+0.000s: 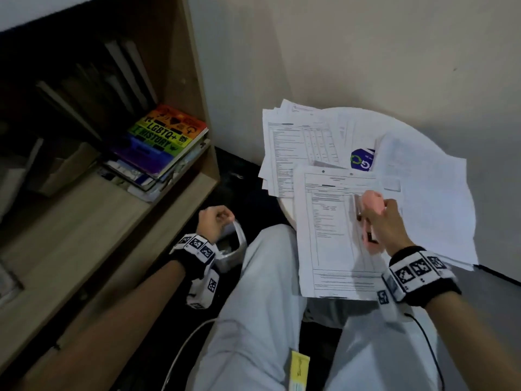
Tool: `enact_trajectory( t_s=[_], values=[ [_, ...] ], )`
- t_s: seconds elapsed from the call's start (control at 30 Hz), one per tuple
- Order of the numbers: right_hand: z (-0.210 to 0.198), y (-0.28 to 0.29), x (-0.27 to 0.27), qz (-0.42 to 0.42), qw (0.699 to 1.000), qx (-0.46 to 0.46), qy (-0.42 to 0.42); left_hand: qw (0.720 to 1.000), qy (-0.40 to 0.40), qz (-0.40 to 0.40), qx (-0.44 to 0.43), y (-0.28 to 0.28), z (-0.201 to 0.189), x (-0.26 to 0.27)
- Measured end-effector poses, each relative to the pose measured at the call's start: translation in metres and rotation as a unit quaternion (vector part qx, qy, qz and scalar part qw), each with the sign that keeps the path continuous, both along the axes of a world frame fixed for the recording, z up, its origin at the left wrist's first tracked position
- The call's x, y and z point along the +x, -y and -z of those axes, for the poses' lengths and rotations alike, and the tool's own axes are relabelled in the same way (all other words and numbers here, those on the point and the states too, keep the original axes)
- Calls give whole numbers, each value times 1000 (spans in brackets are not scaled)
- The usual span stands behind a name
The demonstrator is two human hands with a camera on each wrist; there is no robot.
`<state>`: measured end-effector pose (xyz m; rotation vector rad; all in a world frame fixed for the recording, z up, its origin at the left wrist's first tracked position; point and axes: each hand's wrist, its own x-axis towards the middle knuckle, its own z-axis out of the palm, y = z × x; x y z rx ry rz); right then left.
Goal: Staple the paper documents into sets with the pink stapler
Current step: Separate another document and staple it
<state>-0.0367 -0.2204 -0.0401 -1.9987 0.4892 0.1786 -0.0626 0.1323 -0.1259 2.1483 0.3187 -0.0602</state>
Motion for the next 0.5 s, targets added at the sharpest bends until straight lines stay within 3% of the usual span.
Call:
enact_trajectory(
  t_s=[0.3, 0.5],
  values=[
    [18, 19, 18, -25, 998, -6, -51, 987, -146, -48, 38, -22, 98, 23],
    [11, 9, 10, -9, 999, 0, -43, 980, -181, -57, 52, -33, 127, 32]
  ],
)
